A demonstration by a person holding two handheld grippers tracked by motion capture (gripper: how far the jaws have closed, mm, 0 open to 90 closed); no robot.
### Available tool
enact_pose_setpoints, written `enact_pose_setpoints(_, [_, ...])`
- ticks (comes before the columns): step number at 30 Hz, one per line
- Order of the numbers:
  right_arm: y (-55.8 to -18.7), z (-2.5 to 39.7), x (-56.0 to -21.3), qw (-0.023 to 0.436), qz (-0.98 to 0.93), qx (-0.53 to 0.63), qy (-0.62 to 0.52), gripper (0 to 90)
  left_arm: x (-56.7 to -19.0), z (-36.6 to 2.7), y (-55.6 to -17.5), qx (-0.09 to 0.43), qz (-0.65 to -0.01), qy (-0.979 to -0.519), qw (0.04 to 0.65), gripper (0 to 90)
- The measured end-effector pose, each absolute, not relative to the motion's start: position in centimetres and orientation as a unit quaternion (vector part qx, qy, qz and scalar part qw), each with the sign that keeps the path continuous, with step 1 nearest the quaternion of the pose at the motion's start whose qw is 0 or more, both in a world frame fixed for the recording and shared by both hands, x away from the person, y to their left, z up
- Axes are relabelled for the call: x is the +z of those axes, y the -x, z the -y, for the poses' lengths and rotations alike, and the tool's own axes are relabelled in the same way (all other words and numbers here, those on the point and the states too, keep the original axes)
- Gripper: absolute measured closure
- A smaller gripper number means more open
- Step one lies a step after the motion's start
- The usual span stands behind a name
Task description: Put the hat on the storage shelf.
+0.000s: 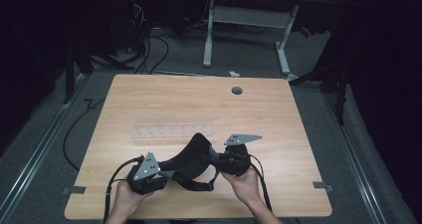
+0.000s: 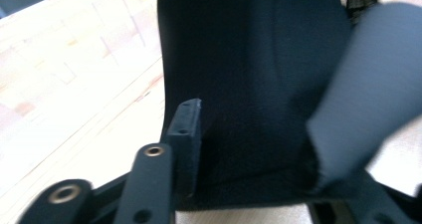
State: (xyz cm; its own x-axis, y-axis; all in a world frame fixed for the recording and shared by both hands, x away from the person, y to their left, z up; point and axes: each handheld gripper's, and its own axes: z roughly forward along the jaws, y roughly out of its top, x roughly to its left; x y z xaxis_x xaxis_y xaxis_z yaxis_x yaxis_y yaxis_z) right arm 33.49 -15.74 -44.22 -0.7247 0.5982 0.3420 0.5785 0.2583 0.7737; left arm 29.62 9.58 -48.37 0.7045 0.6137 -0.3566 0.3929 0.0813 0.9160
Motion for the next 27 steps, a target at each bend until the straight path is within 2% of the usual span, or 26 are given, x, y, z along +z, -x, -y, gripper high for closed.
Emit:
enact_pose_setpoints(7, [-33.9,15.5,-44.3,0.008,-0.794,0.482,-0.371,79.5,-48.2,-10.0,-29.5,0.057,-0.366,-0.682,0.631,77.6])
enact_pose_setpoints(9, [-34.0,15.5,-44.3,0.010,-0.791,0.484,-0.374,77.5,-48.1,-10.0,-29.4,0.042,-0.357,-0.684,0.635,83.4])
enact_pose_setpoints(11, [-34.2,15.7,-44.3,0.015,-0.785,0.488,-0.381,75.2,-48.0,-9.8,-29.0,0.026,-0.338,-0.689,0.640,85.5])
enact_pose_setpoints(17, [-34.6,17.1,-43.6,0.024,-0.763,0.511,-0.395,63.8,-47.9,-9.5,-29.0,0.012,-0.337,-0.695,0.635,86.4])
enact_pose_setpoints(20, [-34.5,17.7,-43.4,0.031,-0.759,0.516,-0.396,61.0,-47.6,-9.7,-29.0,0.008,-0.343,-0.687,0.641,86.4])
enact_pose_setpoints(21, [-34.3,18.6,-43.3,0.037,-0.752,0.524,-0.398,57.6,-47.4,-10.0,-29.0,0.004,-0.345,-0.682,0.645,86.4])
enact_pose_setpoints(27, [-34.0,20.7,-44.3,0.089,-0.753,0.502,-0.416,50.0,-46.8,-10.7,-29.1,-0.013,-0.354,-0.664,0.659,86.4])
